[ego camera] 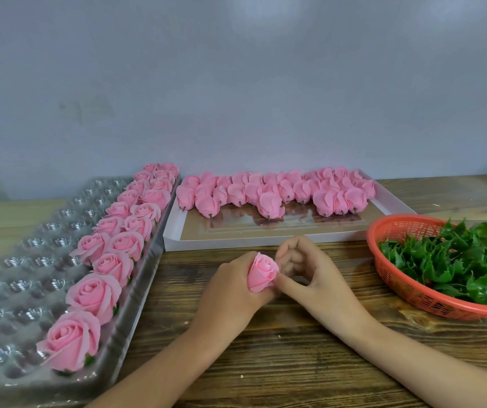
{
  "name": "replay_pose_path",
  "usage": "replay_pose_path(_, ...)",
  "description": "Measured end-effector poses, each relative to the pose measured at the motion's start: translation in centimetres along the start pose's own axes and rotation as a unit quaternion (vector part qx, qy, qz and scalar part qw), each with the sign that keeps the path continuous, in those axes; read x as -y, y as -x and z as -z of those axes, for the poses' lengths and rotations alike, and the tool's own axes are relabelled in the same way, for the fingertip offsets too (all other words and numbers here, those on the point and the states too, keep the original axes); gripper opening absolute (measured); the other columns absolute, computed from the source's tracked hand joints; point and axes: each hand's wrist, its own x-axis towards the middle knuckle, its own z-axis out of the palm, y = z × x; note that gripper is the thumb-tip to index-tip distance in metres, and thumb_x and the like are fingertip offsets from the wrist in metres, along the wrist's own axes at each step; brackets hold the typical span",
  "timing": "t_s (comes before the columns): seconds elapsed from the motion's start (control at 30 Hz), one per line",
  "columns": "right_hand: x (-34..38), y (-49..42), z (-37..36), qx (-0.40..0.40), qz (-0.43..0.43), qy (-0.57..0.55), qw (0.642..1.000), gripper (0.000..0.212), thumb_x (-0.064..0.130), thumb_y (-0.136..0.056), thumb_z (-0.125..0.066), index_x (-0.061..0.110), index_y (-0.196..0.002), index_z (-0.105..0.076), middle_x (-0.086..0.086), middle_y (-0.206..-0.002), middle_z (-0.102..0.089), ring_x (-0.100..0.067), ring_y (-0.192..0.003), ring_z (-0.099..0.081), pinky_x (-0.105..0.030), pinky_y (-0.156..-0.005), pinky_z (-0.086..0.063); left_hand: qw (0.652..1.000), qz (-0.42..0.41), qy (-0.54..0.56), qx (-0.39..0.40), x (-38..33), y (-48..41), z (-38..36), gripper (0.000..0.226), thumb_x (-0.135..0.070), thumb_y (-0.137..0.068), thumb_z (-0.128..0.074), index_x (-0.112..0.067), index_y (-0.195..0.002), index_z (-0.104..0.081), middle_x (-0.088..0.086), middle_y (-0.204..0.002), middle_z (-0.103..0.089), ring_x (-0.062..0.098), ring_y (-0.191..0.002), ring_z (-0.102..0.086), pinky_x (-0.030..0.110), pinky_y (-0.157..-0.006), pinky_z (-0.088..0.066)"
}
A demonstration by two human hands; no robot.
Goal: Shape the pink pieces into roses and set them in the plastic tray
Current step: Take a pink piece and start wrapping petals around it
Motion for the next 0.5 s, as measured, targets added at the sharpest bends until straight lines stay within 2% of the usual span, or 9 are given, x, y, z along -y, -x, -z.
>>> replay_pose_path(0.17, 0.25, 0.27, 0.02, 0.026, 0.004, -0.030, 0.999, 0.028, -0.002, -0.085, -0.071, 0.012, -0.103, -0.053, -0.012, -0.088, -0.068, -0.023, -0.082, -0.065, -0.035, -0.083, -0.052, 1.000, 0.001, -0.013, -0.010, -0.05, -0.07, 0.03, 0.019, -0.026, -0.072, -0.075, -0.035, -0.073, -0.058, -0.014, -0.068, -0.064, 0.003, -0.065, -0.059, 0.025, -0.057, -0.048)
replay_pose_path(0.33, 0.63, 0.59, -0.27, 0.038, 0.021, 0.001, 0.999, 0.050, 0.026, -0.076, -0.078, 0.018, -0.117, -0.051, -0.005, -0.092, -0.068, -0.023, -0.089, -0.068, -0.039, -0.092, -0.052, 0.998, 0.000, -0.059, -0.006, -0.01, -0.14, 0.13, 0.013, -0.024, -0.083, -0.064, -0.029, -0.073, -0.057, -0.010, -0.068, -0.061, 0.004, -0.064, -0.057, 0.027, -0.059, -0.049)
replay_pose_path(0.4, 0.56, 0.51, -0.30, 0.031, 0.006, 0.012, 0.999, 0.047, 0.022, -0.079, -0.080, 0.021, -0.118, -0.053, 0.001, -0.091, -0.065, -0.023, -0.087, -0.068, -0.041, -0.091, -0.053, 0.996, -0.007, -0.086, 0.003, -0.01, -0.01, 0.06, 0.006, -0.031, -0.086, -0.060, -0.028, -0.080, -0.059, -0.011, -0.071, -0.062, 0.003, -0.067, -0.057, 0.027, -0.060, -0.048)
replay_pose_path(0.5, 0.63, 0.44, -0.27, 0.027, 0.004, 0.026, 0.999, 0.031, 0.011, -0.084, -0.078, 0.022, -0.107, -0.060, 0.001, -0.096, -0.064, -0.026, -0.085, -0.069, -0.042, -0.086, -0.054, 0.994, -0.026, -0.104, 0.014, -0.16, 0.22, -0.14, 0.007, -0.038, -0.088, -0.060, -0.031, -0.088, -0.063, -0.015, -0.074, -0.062, 0.000, -0.069, -0.058, 0.017, -0.059, -0.045)
